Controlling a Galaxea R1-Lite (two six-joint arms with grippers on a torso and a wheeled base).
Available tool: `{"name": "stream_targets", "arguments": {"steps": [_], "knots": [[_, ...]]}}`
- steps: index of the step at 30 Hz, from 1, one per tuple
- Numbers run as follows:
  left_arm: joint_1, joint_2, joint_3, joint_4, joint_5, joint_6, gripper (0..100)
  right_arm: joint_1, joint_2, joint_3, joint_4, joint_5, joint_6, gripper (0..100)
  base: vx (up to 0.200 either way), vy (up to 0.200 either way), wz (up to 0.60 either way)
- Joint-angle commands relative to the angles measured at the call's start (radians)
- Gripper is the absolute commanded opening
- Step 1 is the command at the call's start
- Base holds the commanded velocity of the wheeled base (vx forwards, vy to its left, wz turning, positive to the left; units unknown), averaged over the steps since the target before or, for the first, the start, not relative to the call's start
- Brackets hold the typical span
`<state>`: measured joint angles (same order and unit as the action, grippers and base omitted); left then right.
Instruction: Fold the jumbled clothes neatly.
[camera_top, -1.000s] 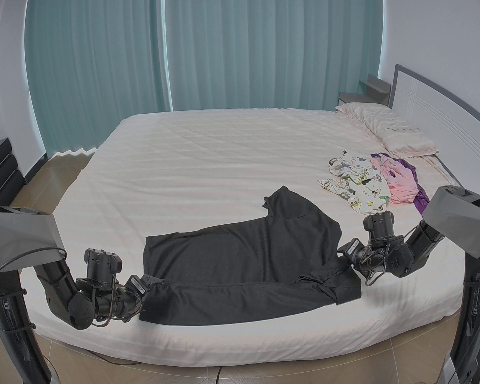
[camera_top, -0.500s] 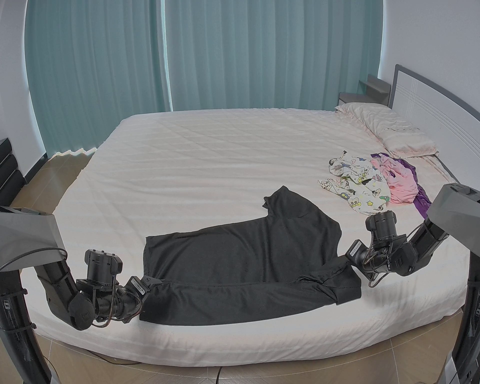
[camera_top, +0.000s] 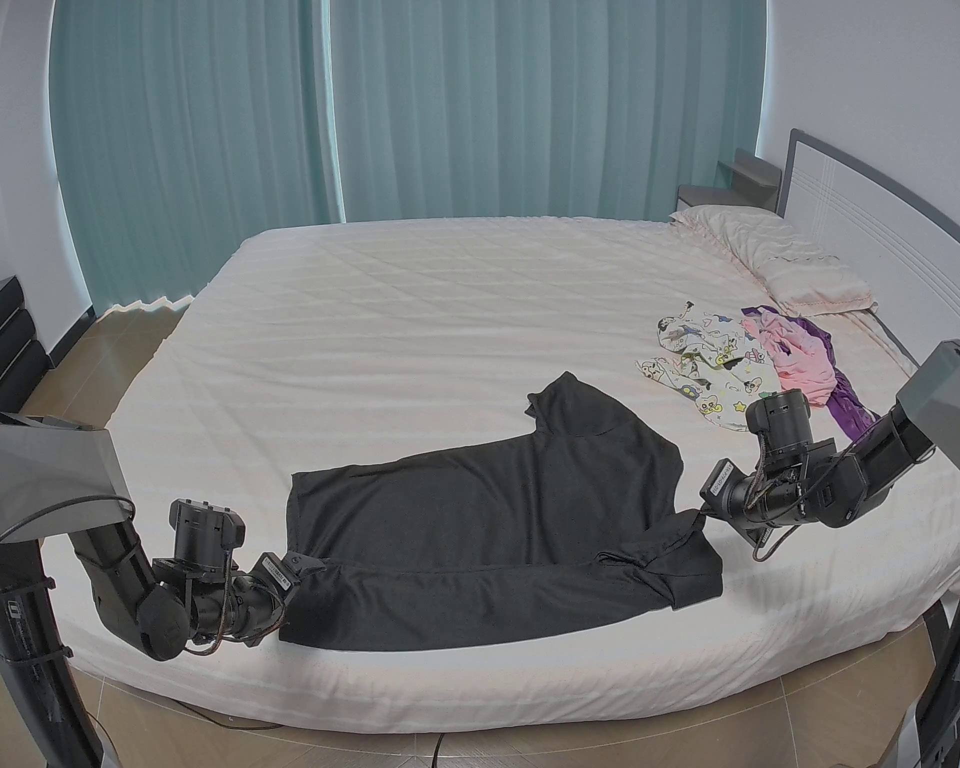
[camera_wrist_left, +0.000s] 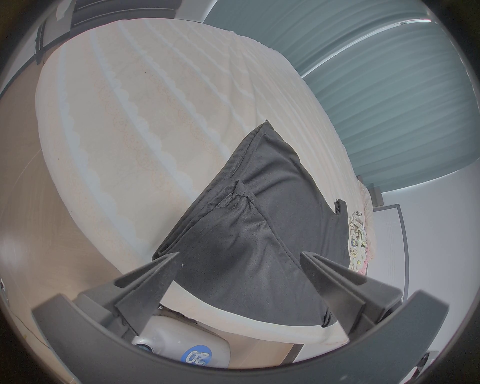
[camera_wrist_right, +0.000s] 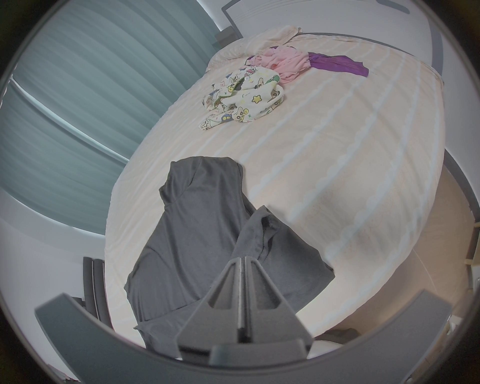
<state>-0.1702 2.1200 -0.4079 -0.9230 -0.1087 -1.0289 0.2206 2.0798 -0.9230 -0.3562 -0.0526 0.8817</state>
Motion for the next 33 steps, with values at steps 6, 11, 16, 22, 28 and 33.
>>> {"name": "stream_targets", "arguments": {"steps": [6, 11, 16, 22, 28, 33], "knots": [[0.0, 0.001, 0.001, 0.0, 0.0, 0.001, 100, 0.0, 0.06, -0.008, -0.01, 0.023, -0.027, 100, 0.0, 0.0, 0.0], [0.0, 0.001, 0.001, 0.0, 0.0, 0.001, 100, 0.002, 0.108, -0.076, -0.009, 0.036, -0.024, 100, 0.0, 0.0, 0.0], [0.0, 0.003, 0.0, 0.0, 0.0, 0.001, 100, 0.014, 0.167, -0.116, -0.009, 0.033, -0.02, 100, 0.0, 0.0, 0.0], [-0.002, 0.008, 0.0, 0.0, 0.0, 0.003, 100, 0.036, 0.2, -0.12, -0.01, 0.026, -0.017, 100, 0.0, 0.0, 0.0], [-0.002, 0.008, 0.001, 0.0, 0.001, 0.003, 100, 0.034, 0.233, -0.145, -0.01, 0.02, -0.013, 100, 0.0, 0.0, 0.0], [-0.002, 0.008, 0.0, 0.0, 0.0, 0.003, 100, 0.031, 0.246, -0.163, -0.017, 0.007, -0.006, 100, 0.0, 0.0, 0.0]]}}
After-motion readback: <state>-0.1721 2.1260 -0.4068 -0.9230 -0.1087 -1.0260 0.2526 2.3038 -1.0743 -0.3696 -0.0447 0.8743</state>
